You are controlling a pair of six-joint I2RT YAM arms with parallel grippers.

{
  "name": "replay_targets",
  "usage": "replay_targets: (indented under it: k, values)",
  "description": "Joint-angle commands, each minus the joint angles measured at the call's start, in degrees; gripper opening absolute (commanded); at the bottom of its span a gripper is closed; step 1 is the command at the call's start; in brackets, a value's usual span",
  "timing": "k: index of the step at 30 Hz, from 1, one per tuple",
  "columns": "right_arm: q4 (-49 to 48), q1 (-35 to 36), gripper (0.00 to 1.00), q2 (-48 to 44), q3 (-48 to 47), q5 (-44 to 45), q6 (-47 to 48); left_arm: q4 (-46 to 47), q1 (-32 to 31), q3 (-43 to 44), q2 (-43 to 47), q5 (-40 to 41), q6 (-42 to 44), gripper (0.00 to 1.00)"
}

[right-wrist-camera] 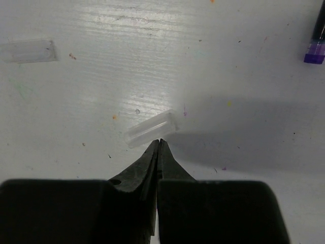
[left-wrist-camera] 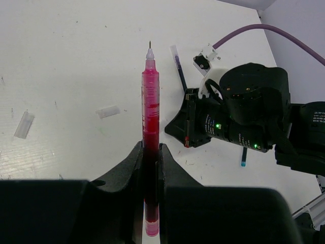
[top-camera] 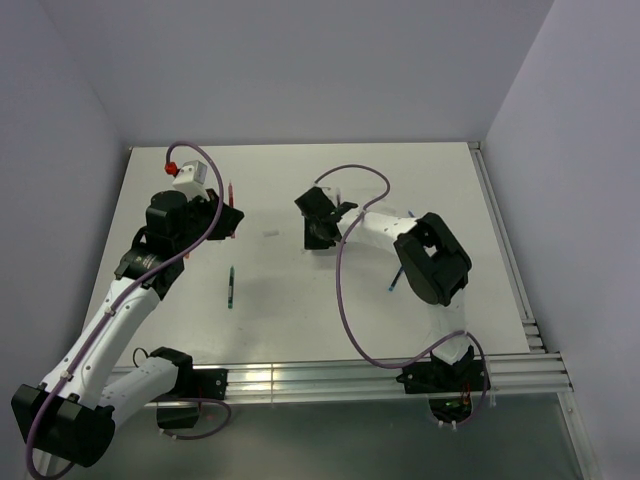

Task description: Insert the pens into the pen caps

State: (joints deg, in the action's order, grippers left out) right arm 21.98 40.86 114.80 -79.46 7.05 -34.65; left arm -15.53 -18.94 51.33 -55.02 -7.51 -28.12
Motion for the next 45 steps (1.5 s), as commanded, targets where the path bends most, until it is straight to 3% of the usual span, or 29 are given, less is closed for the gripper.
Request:
replay_targets:
  k: [1,13,29,37,45]
  values:
    - [0.70,-0.52,0.00,1.74,-1.31,1.92,-0.06,0.85,0.22,0.44,0.62,0.92,0.78,0.00]
    - [1.23,-1.66,0.00,3.85,-3.59,1.92,0.64,0.85,0.22,0.35,0.62,1.00,0.78,0.00]
    - [3.94,-2.10,0.00,10.53,-15.19,0.51,4.07,0.76,0.22,0.35,0.71,1.36,1.05,0.00]
    - [4.92,-2.45,0.00,8.52,-15.29,5.33,4.42,0.76,0.22,0.44,0.88,1.44,0.96,0.00]
    - [5.88,-1.66,0.14,4.38,-15.46,8.95,5.83,0.76,0.22,0.35,1.23,1.27,0.96,0.00]
